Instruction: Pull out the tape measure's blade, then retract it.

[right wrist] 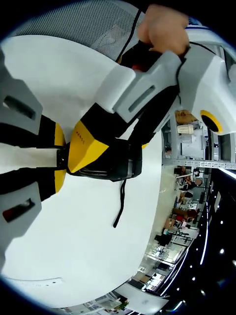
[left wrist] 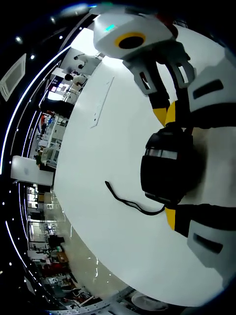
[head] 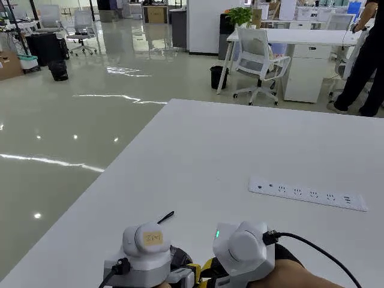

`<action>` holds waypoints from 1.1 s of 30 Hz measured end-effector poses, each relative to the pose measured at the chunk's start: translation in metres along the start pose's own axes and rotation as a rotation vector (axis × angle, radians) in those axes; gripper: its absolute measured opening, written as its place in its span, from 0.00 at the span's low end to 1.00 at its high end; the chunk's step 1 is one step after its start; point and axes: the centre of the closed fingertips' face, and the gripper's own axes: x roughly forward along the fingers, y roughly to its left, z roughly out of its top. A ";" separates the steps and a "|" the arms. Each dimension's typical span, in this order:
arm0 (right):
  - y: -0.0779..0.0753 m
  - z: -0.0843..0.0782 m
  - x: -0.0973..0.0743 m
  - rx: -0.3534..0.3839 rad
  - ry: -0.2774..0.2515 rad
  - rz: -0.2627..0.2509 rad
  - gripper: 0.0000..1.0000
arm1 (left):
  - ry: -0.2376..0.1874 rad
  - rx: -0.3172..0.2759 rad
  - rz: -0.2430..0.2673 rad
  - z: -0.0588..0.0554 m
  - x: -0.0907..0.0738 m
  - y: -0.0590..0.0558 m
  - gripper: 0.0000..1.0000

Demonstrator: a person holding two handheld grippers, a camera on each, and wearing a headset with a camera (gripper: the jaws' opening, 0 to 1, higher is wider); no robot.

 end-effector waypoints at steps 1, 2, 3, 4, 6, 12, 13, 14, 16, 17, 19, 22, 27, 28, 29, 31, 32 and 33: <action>0.000 0.000 0.000 -0.001 0.000 0.001 0.13 | 0.002 0.000 -0.001 0.000 0.000 0.000 0.58; 0.000 0.000 0.000 -0.003 0.002 0.002 0.13 | 0.004 0.002 -0.001 0.000 0.000 0.000 0.58; 0.000 0.000 0.000 -0.006 0.003 0.003 0.14 | 0.004 0.003 0.000 -0.001 0.000 0.000 0.58; 0.001 0.000 0.001 -0.009 0.003 0.004 0.14 | 0.003 0.002 0.000 -0.001 0.000 0.000 0.58; 0.001 -0.001 0.001 -0.011 0.002 0.006 0.14 | 0.001 0.007 0.002 -0.002 0.000 -0.001 0.59; 0.002 -0.004 0.002 -0.009 0.005 0.001 0.14 | 0.005 0.028 0.003 -0.003 -0.001 -0.002 0.59; 0.002 -0.004 0.002 -0.012 0.004 0.001 0.14 | 0.005 0.028 0.002 -0.003 -0.001 -0.002 0.59; 0.002 -0.004 0.002 -0.013 0.004 0.001 0.14 | 0.005 0.028 0.002 -0.003 -0.001 -0.002 0.59; 0.002 -0.004 0.002 -0.008 0.005 -0.002 0.15 | 0.005 0.028 0.001 -0.002 -0.001 -0.002 0.59; 0.002 -0.004 0.002 -0.011 0.005 -0.005 0.15 | 0.005 0.028 0.000 -0.002 -0.001 -0.003 0.59; 0.002 -0.004 0.002 -0.011 0.003 -0.009 0.15 | 0.005 0.028 0.001 -0.002 -0.001 -0.003 0.59; 0.002 -0.004 0.002 -0.012 0.000 -0.015 0.15 | 0.002 0.028 0.000 -0.002 -0.001 -0.003 0.59; 0.002 -0.004 0.001 -0.006 0.002 -0.024 0.16 | -0.010 0.008 -0.007 -0.001 -0.003 -0.003 0.59; 0.003 -0.005 0.001 -0.006 0.003 -0.023 0.16 | -0.007 0.009 -0.006 -0.002 -0.003 -0.003 0.59; 0.003 -0.004 0.000 -0.006 0.003 -0.022 0.17 | -0.008 0.009 -0.009 -0.002 -0.003 -0.003 0.59; 0.003 -0.005 0.000 -0.007 0.006 -0.022 0.18 | -0.008 0.008 -0.013 -0.002 -0.003 -0.003 0.59; 0.003 -0.005 0.000 -0.007 0.006 -0.022 0.18 | -0.007 0.007 -0.014 -0.002 -0.003 -0.003 0.59; 0.003 -0.005 0.000 -0.013 0.006 -0.026 0.18 | -0.006 0.006 -0.016 -0.002 -0.003 -0.002 0.59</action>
